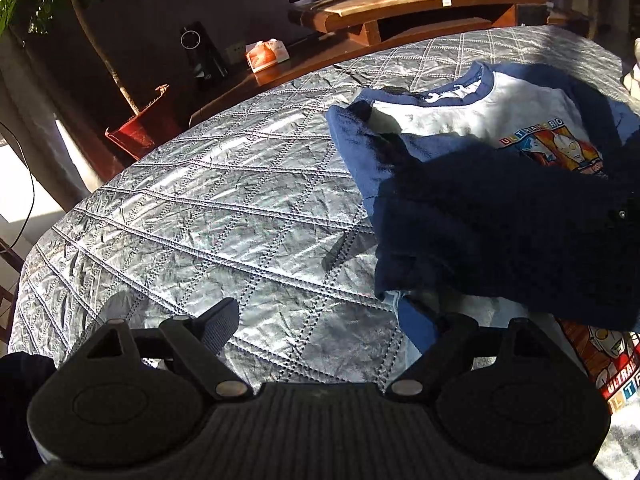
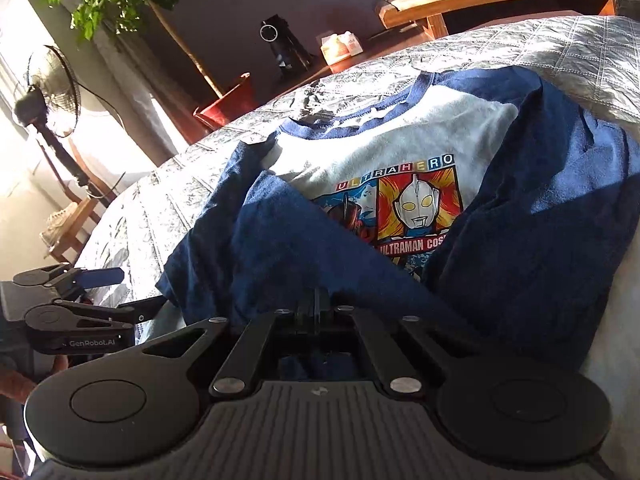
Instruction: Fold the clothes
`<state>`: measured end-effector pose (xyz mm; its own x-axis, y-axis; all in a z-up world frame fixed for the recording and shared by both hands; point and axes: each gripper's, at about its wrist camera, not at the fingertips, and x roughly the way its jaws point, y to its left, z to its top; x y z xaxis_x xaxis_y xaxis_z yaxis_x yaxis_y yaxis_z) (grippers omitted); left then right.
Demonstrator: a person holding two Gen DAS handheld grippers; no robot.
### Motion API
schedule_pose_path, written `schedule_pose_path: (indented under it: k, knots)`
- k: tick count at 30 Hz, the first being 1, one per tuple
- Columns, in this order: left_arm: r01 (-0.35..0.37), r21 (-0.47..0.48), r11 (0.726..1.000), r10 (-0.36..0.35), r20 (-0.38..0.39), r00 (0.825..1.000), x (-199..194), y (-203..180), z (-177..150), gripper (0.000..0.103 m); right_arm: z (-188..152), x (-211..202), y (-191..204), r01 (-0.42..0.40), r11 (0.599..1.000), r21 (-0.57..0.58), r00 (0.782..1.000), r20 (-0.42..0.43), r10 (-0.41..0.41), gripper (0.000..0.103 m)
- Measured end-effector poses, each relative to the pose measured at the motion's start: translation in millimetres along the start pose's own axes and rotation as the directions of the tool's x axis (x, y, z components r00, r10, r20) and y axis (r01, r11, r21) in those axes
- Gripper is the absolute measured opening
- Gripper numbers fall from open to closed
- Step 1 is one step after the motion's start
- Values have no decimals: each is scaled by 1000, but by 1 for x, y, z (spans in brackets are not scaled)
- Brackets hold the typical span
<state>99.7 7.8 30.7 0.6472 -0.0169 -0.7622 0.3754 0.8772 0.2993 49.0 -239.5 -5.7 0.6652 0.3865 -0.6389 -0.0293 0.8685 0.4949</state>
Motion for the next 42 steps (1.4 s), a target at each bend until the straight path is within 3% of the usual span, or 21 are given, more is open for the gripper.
schedule_pose_path:
  k: [5,6,7,9,14,18,23,27,28,35,40,42]
  knots:
    - [56,76,995,-62,66,996,-5,-17,4,82,1,1,4,13,1000,-28,1000,-7,-13,0]
    - [30,100,994,-37,71,997,-3,-24,3,86,1,1,5,14,999,-30,1000,-8,-14,0]
    - [-12,114,993,3,79,997,-1,-29,4,95,1,1,4,14,999,-30,1000,-9,-14,0]
    - [-85,107,991,75,96,993,3,-33,6,102,2,1,4,13,999,-30,1000,-11,-13,0]
    - [-175,0,985,173,145,974,19,-27,10,103,2,2,3,10,999,-35,1000,-13,-11,0]
    - [-306,-22,952,306,126,943,27,-22,13,103,1,1,5,13,998,-58,1000,-12,-14,0]
    - [-378,-14,926,378,84,922,28,-18,11,103,1,0,7,18,997,-75,1000,-10,-19,0]
    - [-504,117,856,489,140,861,28,-47,8,103,0,0,11,38,992,-124,999,-3,-39,0]
    - [-511,129,850,493,144,858,27,-50,8,103,0,0,10,37,991,-127,999,-2,-38,0]
    - [-373,117,921,370,45,928,8,-24,10,103,2,-1,4,19,991,-129,1000,-2,-19,0]
    - [-303,169,938,306,6,952,3,-20,4,103,1,-1,6,24,990,-142,1000,-1,-24,0]
    - [-312,184,932,310,39,950,11,-19,4,103,1,-1,8,30,988,-154,1000,0,-31,0]
